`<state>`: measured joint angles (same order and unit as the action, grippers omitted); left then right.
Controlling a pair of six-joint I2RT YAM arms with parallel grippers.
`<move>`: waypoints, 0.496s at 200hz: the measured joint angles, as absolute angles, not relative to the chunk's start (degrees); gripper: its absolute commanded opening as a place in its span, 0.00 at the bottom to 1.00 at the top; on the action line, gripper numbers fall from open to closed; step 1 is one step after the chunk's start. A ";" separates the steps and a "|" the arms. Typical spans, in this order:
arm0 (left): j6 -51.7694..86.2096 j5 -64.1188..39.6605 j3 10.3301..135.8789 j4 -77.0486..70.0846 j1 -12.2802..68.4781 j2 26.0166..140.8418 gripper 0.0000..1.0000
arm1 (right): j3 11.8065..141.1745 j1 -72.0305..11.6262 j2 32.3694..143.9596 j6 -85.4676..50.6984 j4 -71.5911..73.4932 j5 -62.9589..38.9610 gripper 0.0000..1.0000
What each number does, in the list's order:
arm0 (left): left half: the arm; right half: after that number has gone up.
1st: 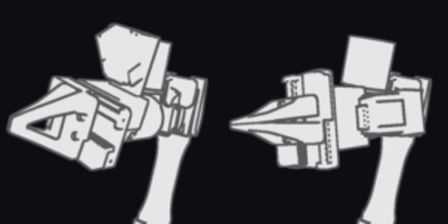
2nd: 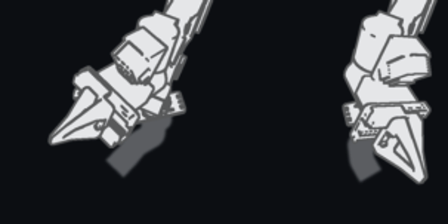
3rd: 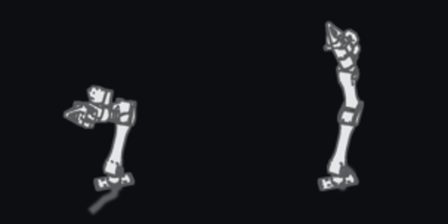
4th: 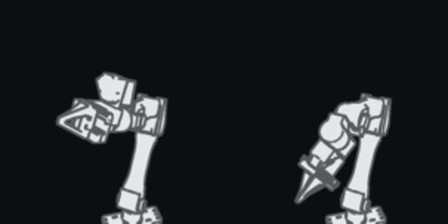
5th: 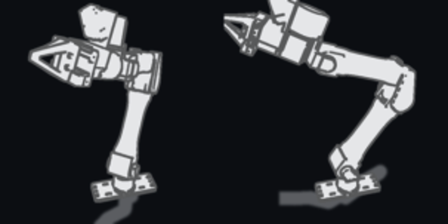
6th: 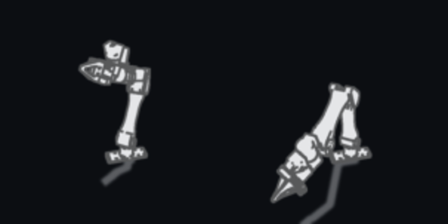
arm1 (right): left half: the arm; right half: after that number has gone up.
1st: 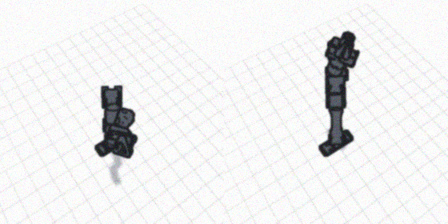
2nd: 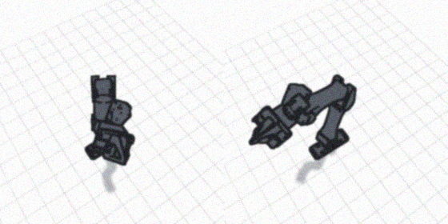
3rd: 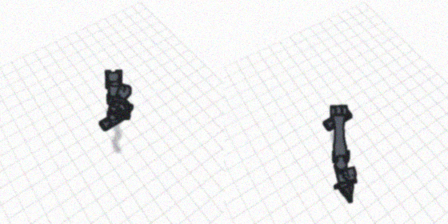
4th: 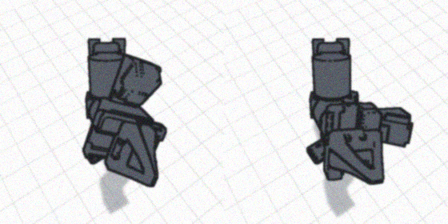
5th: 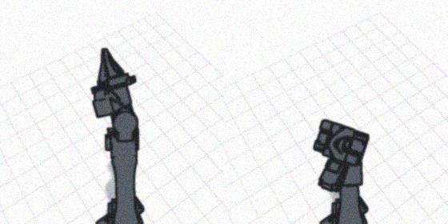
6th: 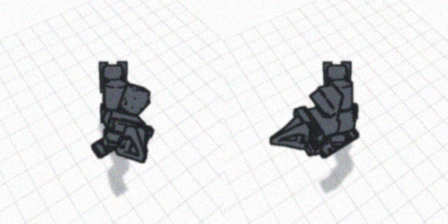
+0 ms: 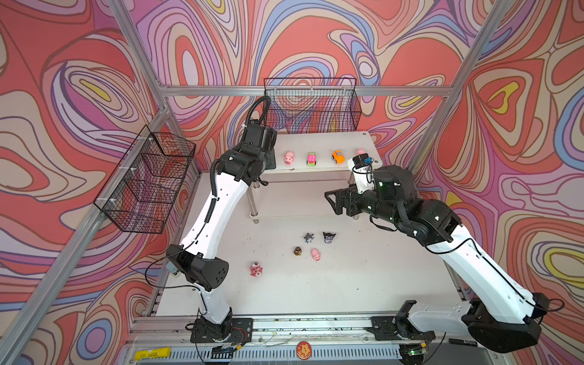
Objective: Organize plastic toys on shelves
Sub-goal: Place the plastic toy on the shelf.
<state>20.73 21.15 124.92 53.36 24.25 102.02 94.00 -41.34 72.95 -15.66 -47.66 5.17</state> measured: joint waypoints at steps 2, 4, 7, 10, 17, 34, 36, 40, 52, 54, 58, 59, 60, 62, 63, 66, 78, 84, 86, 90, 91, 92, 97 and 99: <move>20.69 21.21 124.44 52.93 24.25 101.78 0.32 | 94.04 -41.34 73.03 -15.66 -47.70 5.19 0.98; 20.58 21.23 124.14 52.64 24.25 101.62 0.32 | 94.08 -41.34 73.14 -15.64 -47.77 5.21 0.98; 20.53 21.26 123.52 52.12 24.27 101.27 0.32 | 94.17 -41.34 73.28 -15.64 -47.88 5.26 0.99; 20.45 21.28 122.96 51.66 24.27 101.01 0.31 | 94.26 -41.34 73.41 -15.62 -47.99 5.30 0.98; 20.23 21.28 121.75 50.65 24.27 100.33 0.31 | 94.54 -41.34 73.71 -15.55 -48.18 5.39 0.98; 19.94 21.26 119.90 49.17 24.25 99.29 0.31 | 94.96 -41.32 74.06 -15.49 -48.25 5.65 0.98; 19.92 21.26 119.70 48.99 24.25 99.15 0.31 | 94.98 -41.32 74.06 -15.49 -48.25 5.69 0.98; 19.90 21.26 119.42 48.73 24.27 99.02 0.30 | 95.02 -41.32 74.06 -15.49 -48.29 5.76 0.99; 19.81 21.23 118.72 48.12 24.27 98.65 0.30 | 95.26 -41.32 74.06 -15.49 -48.45 5.93 0.98; 19.77 21.23 118.56 48.01 24.25 98.56 0.30 | 95.29 -41.32 74.06 -15.49 -48.45 5.98 0.98; 19.73 21.23 118.37 47.88 24.25 98.43 0.30 | 95.37 -41.32 74.06 -15.49 -48.45 6.00 0.98; 19.70 21.23 118.32 47.86 24.25 98.39 0.30 | 95.42 -41.32 74.06 -15.49 -48.45 6.02 0.98; 19.70 21.23 118.28 47.81 24.25 98.37 0.30 | 95.42 -41.32 74.06 -15.49 -48.45 6.02 0.98; 19.68 21.23 118.10 47.66 24.25 98.28 0.30 | 95.46 -41.32 74.06 -15.49 -48.45 6.07 0.99; 19.68 21.23 118.04 47.62 24.25 98.26 0.30 | 95.48 -41.32 74.06 -15.49 -48.45 6.07 0.98; 19.68 21.23 117.75 47.37 24.25 98.06 0.30 | 95.55 -41.32 74.06 -15.49 -48.45 6.09 0.98; 19.51 21.23 116.38 46.37 24.25 97.27 0.29 | 95.77 -41.32 74.06 -15.51 -48.45 6.20 0.98; 19.44 21.23 115.77 45.91 24.25 96.92 0.28 | 95.79 -41.32 74.06 -15.51 -48.45 6.22 0.98; 19.31 21.23 115.46 45.58 24.25 96.75 0.28 | 95.79 -41.32 74.06 -15.51 -48.45 6.20 0.98; 19.18 21.26 114.98 45.17 24.25 96.49 0.28 | 95.79 -41.32 74.06 -15.51 -48.45 6.20 0.98; 19.18 21.26 114.87 45.10 24.25 96.44 0.28 | 95.79 -41.32 74.06 -15.51 -48.45 6.20 0.98; 19.14 21.23 114.78 45.04 24.25 96.38 0.28 | 95.79 -41.32 74.06 -15.51 -48.47 6.20 0.98; 18.96 21.26 114.04 44.34 24.25 95.98 0.28 | 95.79 -41.32 74.06 -15.51 -48.47 6.20 0.98; 18.85 21.26 113.78 44.14 24.25 95.88 0.28 | 95.79 -41.32 74.06 -15.51 -48.47 6.22 0.98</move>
<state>18.85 21.26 113.78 44.14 24.25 95.88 95.79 -41.32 74.06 -15.51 -48.47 6.22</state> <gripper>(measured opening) 0.288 0.984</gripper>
